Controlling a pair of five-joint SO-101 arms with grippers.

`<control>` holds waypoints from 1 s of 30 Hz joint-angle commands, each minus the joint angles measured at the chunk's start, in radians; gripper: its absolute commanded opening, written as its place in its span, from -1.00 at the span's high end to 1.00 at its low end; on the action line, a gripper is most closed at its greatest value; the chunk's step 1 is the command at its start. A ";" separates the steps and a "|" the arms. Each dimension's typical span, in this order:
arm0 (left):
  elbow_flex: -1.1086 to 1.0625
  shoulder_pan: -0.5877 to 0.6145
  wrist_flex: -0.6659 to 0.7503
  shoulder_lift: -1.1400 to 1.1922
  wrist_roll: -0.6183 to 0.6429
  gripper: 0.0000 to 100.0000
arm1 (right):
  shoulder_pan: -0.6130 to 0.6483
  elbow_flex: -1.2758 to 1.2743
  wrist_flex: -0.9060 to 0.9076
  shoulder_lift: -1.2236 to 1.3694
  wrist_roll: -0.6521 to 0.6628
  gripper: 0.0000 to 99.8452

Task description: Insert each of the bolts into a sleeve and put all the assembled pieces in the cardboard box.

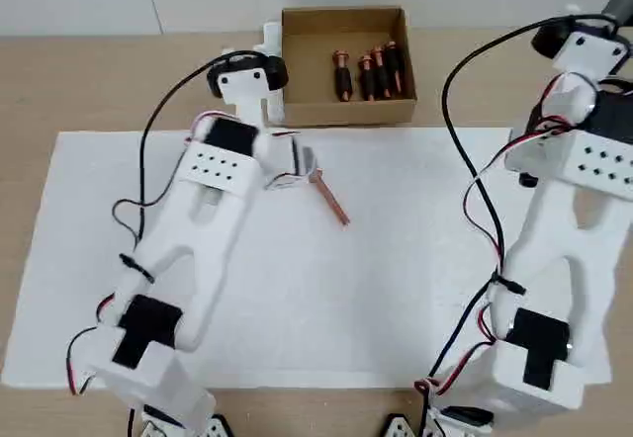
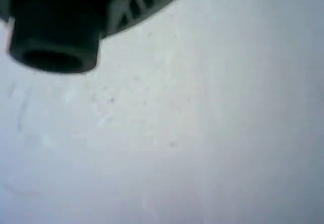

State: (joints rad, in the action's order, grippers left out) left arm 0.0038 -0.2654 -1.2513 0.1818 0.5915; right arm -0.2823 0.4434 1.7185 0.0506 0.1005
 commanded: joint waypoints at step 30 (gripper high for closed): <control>0.053 -0.091 0.236 0.285 0.402 0.52 | 0.062 -0.063 0.015 -0.058 -0.002 0.99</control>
State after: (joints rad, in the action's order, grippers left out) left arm 0.0146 -0.3575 -1.0319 0.4672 0.9705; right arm -0.2256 0.3759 1.7231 0.0506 0.1005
